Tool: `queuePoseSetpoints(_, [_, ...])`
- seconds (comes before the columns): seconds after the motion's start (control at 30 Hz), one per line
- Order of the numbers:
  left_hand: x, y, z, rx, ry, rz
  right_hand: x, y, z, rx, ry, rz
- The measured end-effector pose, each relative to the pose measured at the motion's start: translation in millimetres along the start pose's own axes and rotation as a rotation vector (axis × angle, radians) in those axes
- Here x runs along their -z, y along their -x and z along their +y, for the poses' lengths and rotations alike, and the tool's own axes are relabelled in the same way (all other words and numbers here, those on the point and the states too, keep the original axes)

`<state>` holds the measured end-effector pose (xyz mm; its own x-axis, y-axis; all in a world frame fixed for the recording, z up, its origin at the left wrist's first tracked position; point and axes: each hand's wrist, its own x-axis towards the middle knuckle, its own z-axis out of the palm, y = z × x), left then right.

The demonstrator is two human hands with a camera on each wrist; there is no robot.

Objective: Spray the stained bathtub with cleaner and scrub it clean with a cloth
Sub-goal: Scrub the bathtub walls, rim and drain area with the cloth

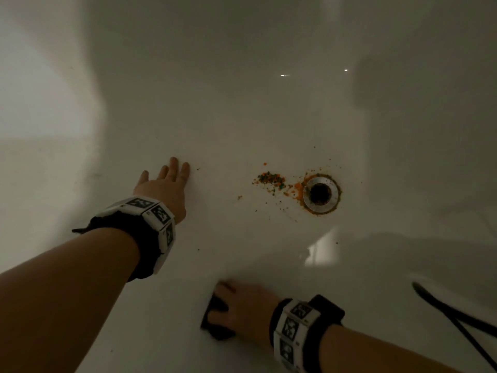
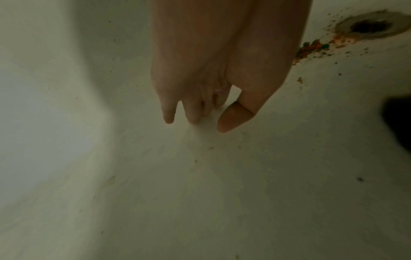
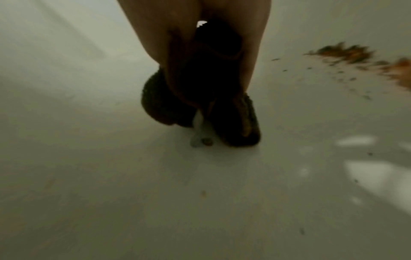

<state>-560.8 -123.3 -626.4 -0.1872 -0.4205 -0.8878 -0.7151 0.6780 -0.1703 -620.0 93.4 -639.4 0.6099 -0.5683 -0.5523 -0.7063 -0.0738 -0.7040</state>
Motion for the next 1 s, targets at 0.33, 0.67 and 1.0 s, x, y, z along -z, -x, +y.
queuePoseSetpoints(0.33, [7.0, 0.8, -4.6, -0.024, -0.039, -0.020, 37.5, -12.7, -20.8, -0.093, -0.170, 0.011])
queuePoseSetpoints(0.67, [6.2, 3.0, -5.7, -0.024, -0.009, 0.009, 93.3, -37.7, 48.0, -0.542, -0.288, 0.620])
queuePoseSetpoints(1.0, [10.4, 5.4, -3.2, -0.004, -0.048, -0.011, 100.0, -11.4, 50.3, -0.752, -0.537, 1.000])
